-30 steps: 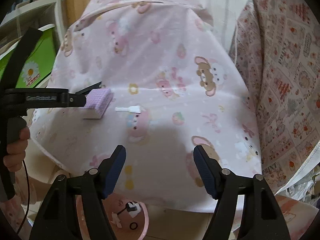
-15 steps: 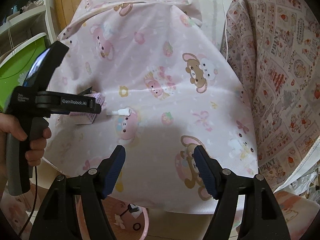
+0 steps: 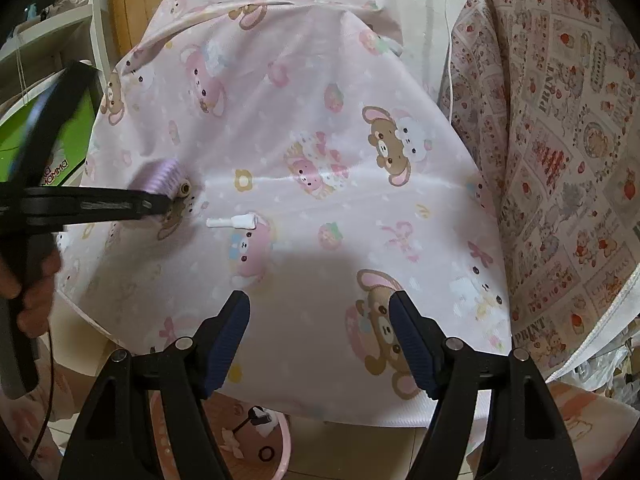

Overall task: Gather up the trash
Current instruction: 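Grasp the purple checkered box with the left tool, then grasp the white plastic stick with the right tool while the left holds the box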

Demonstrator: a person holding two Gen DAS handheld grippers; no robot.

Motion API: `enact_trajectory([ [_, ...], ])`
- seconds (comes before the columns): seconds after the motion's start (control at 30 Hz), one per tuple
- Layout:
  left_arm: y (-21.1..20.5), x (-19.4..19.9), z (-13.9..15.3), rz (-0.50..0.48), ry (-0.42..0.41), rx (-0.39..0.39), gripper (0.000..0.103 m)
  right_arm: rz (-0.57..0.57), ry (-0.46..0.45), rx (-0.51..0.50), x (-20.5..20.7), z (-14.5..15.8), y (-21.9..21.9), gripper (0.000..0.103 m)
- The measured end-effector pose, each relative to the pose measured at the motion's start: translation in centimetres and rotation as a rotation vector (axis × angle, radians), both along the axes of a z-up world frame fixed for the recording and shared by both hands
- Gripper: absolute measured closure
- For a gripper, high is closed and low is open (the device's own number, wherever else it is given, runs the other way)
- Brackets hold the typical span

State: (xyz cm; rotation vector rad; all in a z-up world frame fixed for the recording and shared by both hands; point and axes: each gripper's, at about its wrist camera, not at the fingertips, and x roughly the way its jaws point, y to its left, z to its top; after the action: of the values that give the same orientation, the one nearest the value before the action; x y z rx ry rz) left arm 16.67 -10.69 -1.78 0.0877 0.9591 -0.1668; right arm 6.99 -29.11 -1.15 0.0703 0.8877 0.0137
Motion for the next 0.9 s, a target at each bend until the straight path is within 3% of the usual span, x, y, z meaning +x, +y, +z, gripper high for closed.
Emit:
enact_trajectory([
  [0.1,0.9,-1.8,1.3,0.001,-0.054,-0.007,0.052,0.003,0.001,-0.005,0.0,0.0,0.1,0.029],
  [0.23,3.4,-3.4,2.0,0.027,-0.065,-0.056,0.052,0.009,-0.002,-0.024,0.0,-0.1,0.4,0.023],
  [0.37,5.8,-4.3,1.7,0.052,-0.073,-0.078,0.052,0.031,-0.009,-0.024,-0.2,0.0,0.9,0.023],
  [0.63,9.2,-6.7,0.4,0.124,-0.120,-0.078,0.052,0.000,0.039,0.074,1.4,-0.5,1.0,0.022],
  [0.9,10.8,-6.8,0.4,0.174,-0.139,-0.111,0.052,0.056,0.019,0.036,2.8,-1.0,4.8,0.018],
])
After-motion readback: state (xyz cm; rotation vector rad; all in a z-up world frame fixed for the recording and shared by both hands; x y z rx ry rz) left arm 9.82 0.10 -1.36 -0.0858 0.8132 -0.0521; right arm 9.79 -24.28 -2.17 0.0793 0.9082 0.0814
